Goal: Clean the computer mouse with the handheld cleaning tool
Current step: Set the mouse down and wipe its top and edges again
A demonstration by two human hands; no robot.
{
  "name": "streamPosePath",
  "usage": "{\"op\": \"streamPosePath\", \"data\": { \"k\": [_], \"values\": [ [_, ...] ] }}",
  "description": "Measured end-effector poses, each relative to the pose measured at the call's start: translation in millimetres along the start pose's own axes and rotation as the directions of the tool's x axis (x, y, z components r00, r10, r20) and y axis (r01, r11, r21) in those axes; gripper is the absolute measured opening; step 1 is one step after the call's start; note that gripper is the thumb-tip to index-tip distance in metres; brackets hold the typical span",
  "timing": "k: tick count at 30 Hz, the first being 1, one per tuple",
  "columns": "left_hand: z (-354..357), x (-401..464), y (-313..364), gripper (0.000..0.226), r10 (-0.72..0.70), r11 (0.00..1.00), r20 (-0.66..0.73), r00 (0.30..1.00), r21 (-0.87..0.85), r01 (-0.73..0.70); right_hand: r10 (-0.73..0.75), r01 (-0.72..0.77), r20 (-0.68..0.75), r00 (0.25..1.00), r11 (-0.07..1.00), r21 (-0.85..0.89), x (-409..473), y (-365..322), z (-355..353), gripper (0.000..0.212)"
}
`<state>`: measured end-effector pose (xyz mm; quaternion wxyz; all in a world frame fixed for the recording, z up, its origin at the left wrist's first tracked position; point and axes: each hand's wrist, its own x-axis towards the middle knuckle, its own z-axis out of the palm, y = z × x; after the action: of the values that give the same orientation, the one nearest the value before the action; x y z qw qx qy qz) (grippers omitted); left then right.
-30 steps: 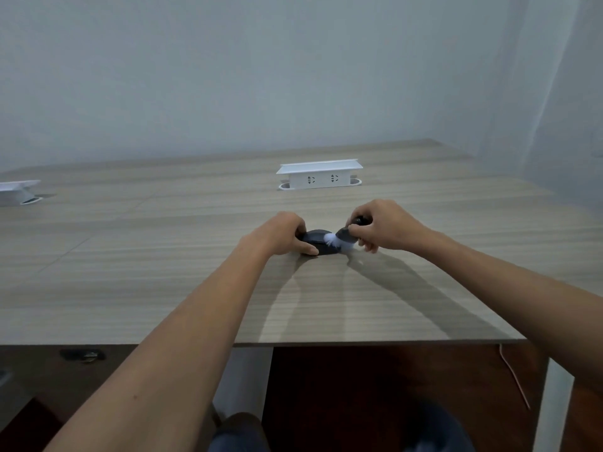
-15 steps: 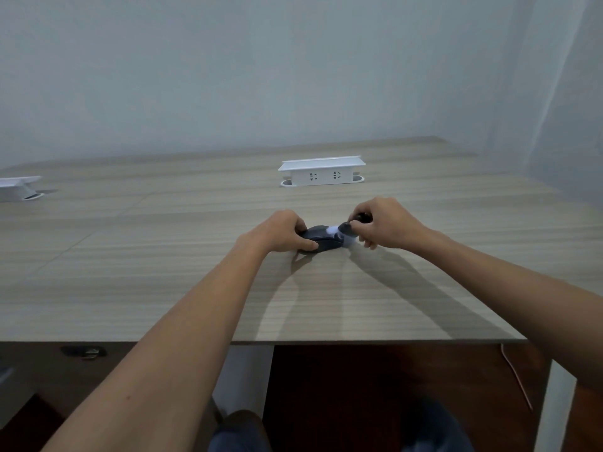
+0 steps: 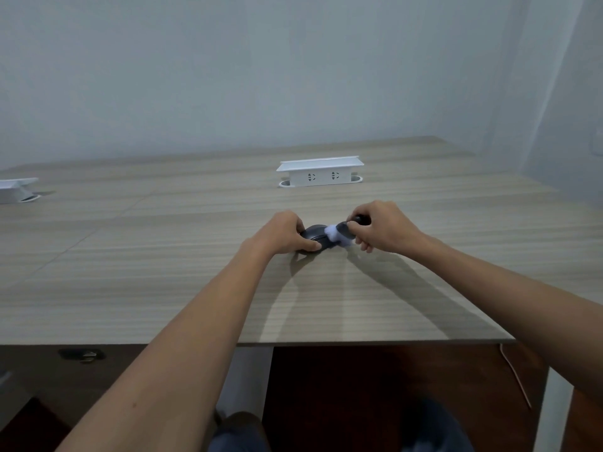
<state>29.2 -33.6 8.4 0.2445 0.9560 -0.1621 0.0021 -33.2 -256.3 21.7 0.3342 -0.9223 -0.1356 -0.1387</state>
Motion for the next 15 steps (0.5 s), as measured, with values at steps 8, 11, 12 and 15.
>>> {"op": "streamPosePath", "data": {
  "k": [8,11,12,15],
  "values": [
    [5.6,-5.3,-10.2,0.048,0.034,0.993,-0.032,0.999,-0.115,-0.038,-0.224,0.227,0.039,0.974,0.972,-0.063,13.0,-28.7,12.3,0.009],
    [6.2,-5.9,-12.9,0.054,0.037,0.992,-0.038,0.999,-0.123,-0.041,-0.234,0.237,0.033,0.972,0.959,-0.154,21.1,-23.8,8.9,0.01],
    [6.2,-5.8,-12.9,0.054,0.032,0.991,-0.037,0.999,-0.128,-0.037,-0.232,0.233,0.028,0.972,0.952,-0.197,24.2,-21.7,8.0,0.011],
    [5.5,-4.4,-12.4,0.052,0.014,0.987,-0.03,0.999,-0.158,-0.018,-0.245,0.246,0.038,0.969,0.936,-0.253,29.5,-23.3,8.1,0.013]
  ]
}}
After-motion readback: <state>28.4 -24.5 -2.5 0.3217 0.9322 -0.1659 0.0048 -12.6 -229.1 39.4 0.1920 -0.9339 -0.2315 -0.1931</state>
